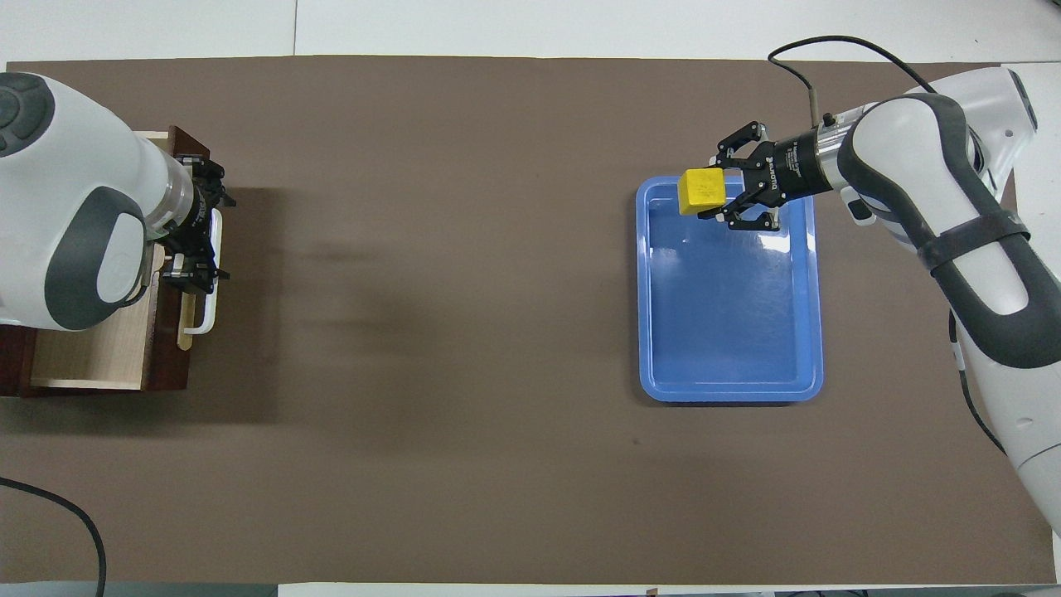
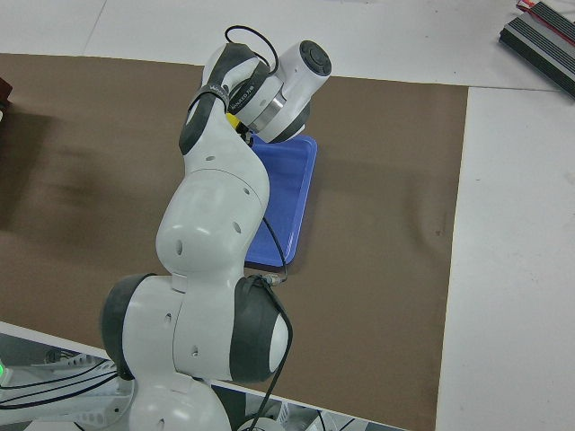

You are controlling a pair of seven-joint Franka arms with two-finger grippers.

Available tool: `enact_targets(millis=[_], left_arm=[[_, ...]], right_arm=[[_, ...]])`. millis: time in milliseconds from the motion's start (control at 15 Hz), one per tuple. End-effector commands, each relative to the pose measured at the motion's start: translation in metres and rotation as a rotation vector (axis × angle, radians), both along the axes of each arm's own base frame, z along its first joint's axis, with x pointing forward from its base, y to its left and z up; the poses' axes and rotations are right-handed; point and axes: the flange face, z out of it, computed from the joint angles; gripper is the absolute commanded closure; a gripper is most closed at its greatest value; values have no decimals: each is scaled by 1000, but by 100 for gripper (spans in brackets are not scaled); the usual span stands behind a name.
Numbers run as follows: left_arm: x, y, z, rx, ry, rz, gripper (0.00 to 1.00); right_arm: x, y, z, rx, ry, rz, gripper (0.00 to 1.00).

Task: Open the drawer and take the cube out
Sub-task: 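Lower the cube into the blue tray while the left gripper pushes drawer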

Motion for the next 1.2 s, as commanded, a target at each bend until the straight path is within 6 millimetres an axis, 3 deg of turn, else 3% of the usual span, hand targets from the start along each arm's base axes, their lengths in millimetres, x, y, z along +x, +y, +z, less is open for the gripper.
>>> enact_targets(millis=[0, 266, 532, 930, 1130], left_arm=[[-7, 28, 1, 15, -10, -30, 0], [-5, 50, 2, 36, -7, -71, 0], [-2, 88, 3, 56, -2, -93, 0], [0, 133, 9, 58, -12, -41, 0], [-2, 160, 12, 59, -14, -56, 0]], right_arm=[[-4, 1, -14, -11, -12, 31, 100], [-8, 9, -33, -24, -5, 20, 100], [-22, 17, -57, -48, -1, 28, 100], [-28, 19, -64, -55, 3, 30, 100], [-33, 40, -70, -61, -13, 23, 100]])
